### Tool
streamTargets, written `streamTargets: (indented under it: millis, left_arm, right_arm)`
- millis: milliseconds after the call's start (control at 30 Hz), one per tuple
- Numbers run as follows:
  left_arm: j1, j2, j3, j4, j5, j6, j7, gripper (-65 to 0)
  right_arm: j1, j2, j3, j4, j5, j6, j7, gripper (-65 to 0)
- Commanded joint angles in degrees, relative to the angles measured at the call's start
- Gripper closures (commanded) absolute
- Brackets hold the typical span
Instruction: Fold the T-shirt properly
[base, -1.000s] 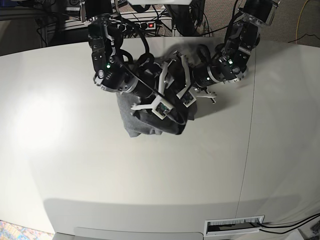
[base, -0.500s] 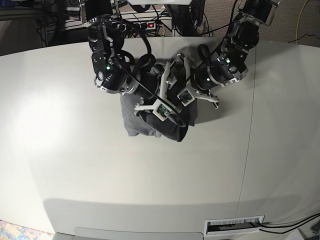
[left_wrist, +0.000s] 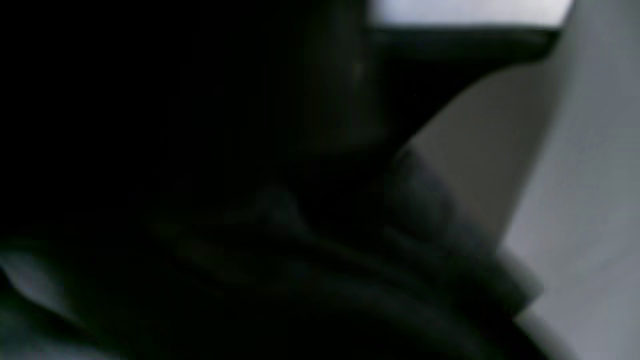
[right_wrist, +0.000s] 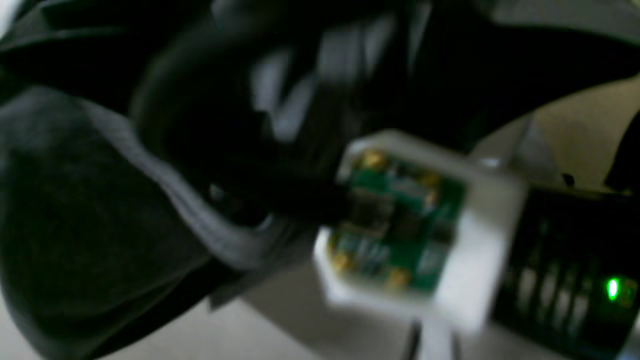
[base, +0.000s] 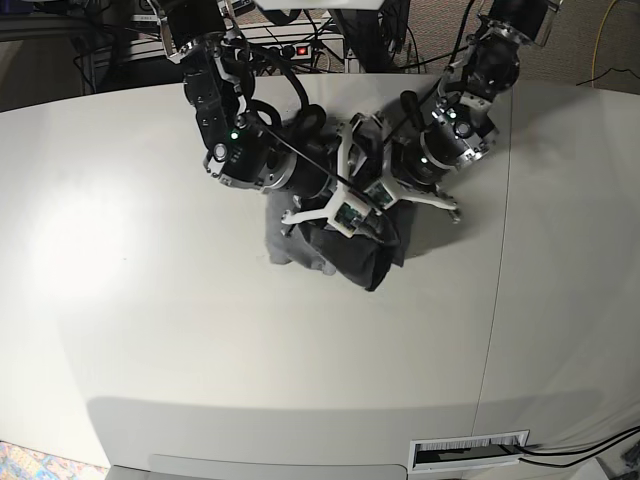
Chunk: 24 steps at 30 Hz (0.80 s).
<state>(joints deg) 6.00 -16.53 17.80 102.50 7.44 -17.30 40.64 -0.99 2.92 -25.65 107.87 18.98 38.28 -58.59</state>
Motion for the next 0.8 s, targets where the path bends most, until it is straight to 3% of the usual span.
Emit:
streamTargets:
  millis: [0,167,333,433,633,767]
  left_arm:
    - [-1.09,-0.96,-0.42,2.62,1.60,1.92,-0.83,0.0]
    - [-1.07,-2.69,-0.48,6.97,1.97,6.21,0.94,0.0]
    - [-1.07,-2.69,-0.46,6.97,1.38,6.60,0.94,0.0]
    - [-1.07,-2.69,-0.46,6.97,4.63,7.15,0.96,0.0]
    - [-1.09,-2.89,-0.46,6.97,19.06,16.15,1.38,0.0]
    - [-1.07,-4.96,-0.46,6.97,21.51,21.49,2.95,0.0]
  right_arm:
    - [0.20,-0.85,-0.87,0.85,2.80,1.72,1.42,-27.7]
    - [0.17,-0.83,-0.87,0.85,2.12,1.72,1.49,-27.7]
    - [0.17,-0.85,-0.87,0.85,2.01,1.72,3.41,-27.7]
    - [0.20,-0.92,-0.87,0.87,2.19,1.72,7.48,-27.7]
    - [0.20,-1.49,-0.87,0.87,-0.07,1.72,7.61,-27.7]
    - [0.22,-1.49,-0.87,1.09,-0.17,1.72,7.61,-27.6]
